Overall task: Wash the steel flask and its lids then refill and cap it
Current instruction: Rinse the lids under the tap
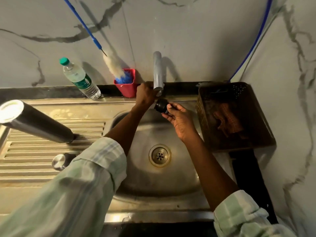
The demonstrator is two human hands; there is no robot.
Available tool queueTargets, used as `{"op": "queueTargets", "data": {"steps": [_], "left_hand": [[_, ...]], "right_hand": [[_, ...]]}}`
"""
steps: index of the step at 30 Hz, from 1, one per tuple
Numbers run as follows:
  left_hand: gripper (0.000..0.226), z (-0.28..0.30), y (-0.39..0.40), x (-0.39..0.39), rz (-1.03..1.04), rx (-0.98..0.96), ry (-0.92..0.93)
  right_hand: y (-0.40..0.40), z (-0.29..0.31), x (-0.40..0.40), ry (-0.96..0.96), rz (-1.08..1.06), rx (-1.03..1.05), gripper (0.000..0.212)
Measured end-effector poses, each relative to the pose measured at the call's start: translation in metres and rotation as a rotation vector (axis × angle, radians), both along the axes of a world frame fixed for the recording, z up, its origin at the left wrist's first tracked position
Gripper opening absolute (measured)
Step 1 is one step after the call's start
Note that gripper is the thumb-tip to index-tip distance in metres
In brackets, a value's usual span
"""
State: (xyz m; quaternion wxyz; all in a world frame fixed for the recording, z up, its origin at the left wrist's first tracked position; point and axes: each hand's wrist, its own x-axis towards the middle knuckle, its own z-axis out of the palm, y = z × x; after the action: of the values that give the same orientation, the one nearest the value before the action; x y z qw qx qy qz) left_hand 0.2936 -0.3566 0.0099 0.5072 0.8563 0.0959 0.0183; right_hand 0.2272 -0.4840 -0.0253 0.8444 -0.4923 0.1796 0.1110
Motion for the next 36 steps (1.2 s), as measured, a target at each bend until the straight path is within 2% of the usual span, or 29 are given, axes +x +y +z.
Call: {"op": "queueTargets", "data": {"steps": [4, 8, 11, 17, 20, 22, 25, 29, 31, 33, 36], "left_hand": [[0.027, -0.01, 0.003, 0.002, -0.005, -0.023, -0.006], [0.013, -0.028, 0.014, 0.008, 0.02, -0.17, 0.026], [0.015, -0.039, 0.017, 0.009, 0.057, -0.366, 0.075], [0.018, -0.051, 0.012, -0.01, 0.084, -0.639, 0.158], [0.025, -0.072, 0.014, -0.038, 0.06, -0.557, 0.361], [0.03, -0.085, 0.014, -0.057, 0.061, -0.546, 0.429], [0.032, -0.093, 0.012, -0.074, 0.073, -0.668, 0.421], [0.021, -0.096, 0.011, -0.083, 0.011, -0.776, 0.396], [0.032, -0.095, 0.011, -0.083, 0.012, -0.829, 0.355], [0.037, -0.093, 0.011, -0.083, -0.003, -0.839, 0.317], [0.029, -0.09, 0.008, -0.084, -0.079, -0.796, 0.289]], "right_hand": [[0.004, -0.005, 0.009, 0.042, -0.002, 0.025, 0.024], [0.006, -0.014, 0.009, 0.074, 0.017, 0.032, 0.031], [0.007, -0.019, 0.006, 0.084, 0.033, 0.035, 0.028], [0.006, -0.031, -0.007, 0.147, 0.056, 0.047, 0.022], [0.006, -0.04, -0.013, 0.147, 0.05, 0.003, 0.023], [0.008, -0.046, -0.016, 0.136, 0.045, -0.036, 0.026], [0.012, -0.053, -0.02, 0.098, 0.013, -0.154, 0.035], [0.016, -0.055, -0.024, 0.063, -0.036, -0.256, 0.04], [0.017, -0.055, -0.025, 0.054, -0.037, -0.283, 0.042], [0.016, -0.054, -0.026, 0.025, -0.01, -0.34, 0.045], [0.016, -0.054, -0.026, -0.007, 0.025, -0.428, 0.044]]}}
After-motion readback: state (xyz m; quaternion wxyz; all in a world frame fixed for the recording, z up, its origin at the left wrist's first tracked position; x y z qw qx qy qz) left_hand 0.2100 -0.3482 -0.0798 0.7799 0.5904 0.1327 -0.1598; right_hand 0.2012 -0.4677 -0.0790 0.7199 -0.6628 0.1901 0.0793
